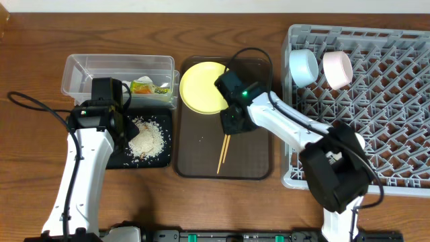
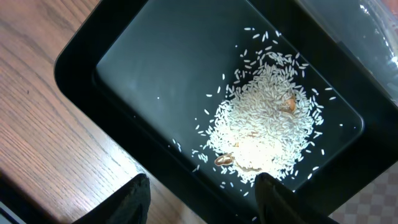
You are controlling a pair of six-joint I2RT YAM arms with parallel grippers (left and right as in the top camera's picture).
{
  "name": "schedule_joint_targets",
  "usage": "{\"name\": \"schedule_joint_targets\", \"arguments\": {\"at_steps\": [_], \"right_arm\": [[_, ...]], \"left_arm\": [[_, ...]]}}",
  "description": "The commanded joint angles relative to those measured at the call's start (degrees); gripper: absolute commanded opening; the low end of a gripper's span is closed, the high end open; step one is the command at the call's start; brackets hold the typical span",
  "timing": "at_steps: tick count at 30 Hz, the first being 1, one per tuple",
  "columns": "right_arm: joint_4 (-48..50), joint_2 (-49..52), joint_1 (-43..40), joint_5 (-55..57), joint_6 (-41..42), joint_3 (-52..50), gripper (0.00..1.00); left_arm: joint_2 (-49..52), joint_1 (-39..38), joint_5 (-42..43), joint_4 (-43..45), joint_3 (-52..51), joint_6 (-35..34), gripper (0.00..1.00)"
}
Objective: Sort waste into correct bins and load items into the dishwasher rack
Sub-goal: 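Grasp one wooden chopstick on the brown tray with right gripper, then insert the chopstick upright into the rack's left-side slot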
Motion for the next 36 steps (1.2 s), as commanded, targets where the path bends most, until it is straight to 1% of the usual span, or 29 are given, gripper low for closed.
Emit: {"name": "schedule_joint_targets", "arguments": {"at_steps": [1,5,10,11,14,15,16,17,24,29,36], "right_arm": [[0.0,2.1,0.7,1.0,2.7,-0.3,0.39],[0.3,3.1,0.7,1.5,3.0,-0.3,0.39],[-0.3,3.1,0.7,4.9,4.2,-0.3,0.39],[-0.5,3.1,0.7,5.1,4.3,-0.3,0.38],[-1.3,3.1,0.6,5.1,6.4,-0.3,0.14],[-1.6,3.1,0.5,5.1,6.8,-0.3,0.08],[-1.7,3.1,0.4,5.1,6.8,-0.3,0.03],[-1.8,3.1,0.2,5.1,6.8,-0.3,0.01],[-3.6,2.1,-2.4,5.1,6.8,-0.3,0.01],[-3.9,-2.8,-6.9,5.1,6.3,-0.2,0.01],[-5.3,-15.4,-13.8,4.4,-3.1,-0.2,0.01]], "left_arm": [[-0.6,0.3,-0.2,-0.2,0.3,-0.6,0.57],[-0.6,0.3,-0.2,-0.1,0.3,-0.6,0.57],[-0.6,0.3,-0.2,-0.2,0.3,-0.6,0.57],[-0.6,0.3,-0.2,-0.2,0.3,-0.6,0.57],[-0.6,0.3,-0.2,-0.2,0.3,-0.6,0.57],[-0.6,0.3,-0.2,-0.2,0.3,-0.6,0.57],[-0.6,0.3,-0.2,-0.2,0.3,-0.6,0.57],[-0.6,0.3,-0.2,-0.2,0.3,-0.6,0.57],[-0.6,0.3,-0.2,-0.2,0.3,-0.5,0.57],[-0.6,0.3,-0.2,-0.2,0.3,-0.5,0.57],[-0.6,0.3,-0.2,0.0,0.3,-0.6,0.57]]}}
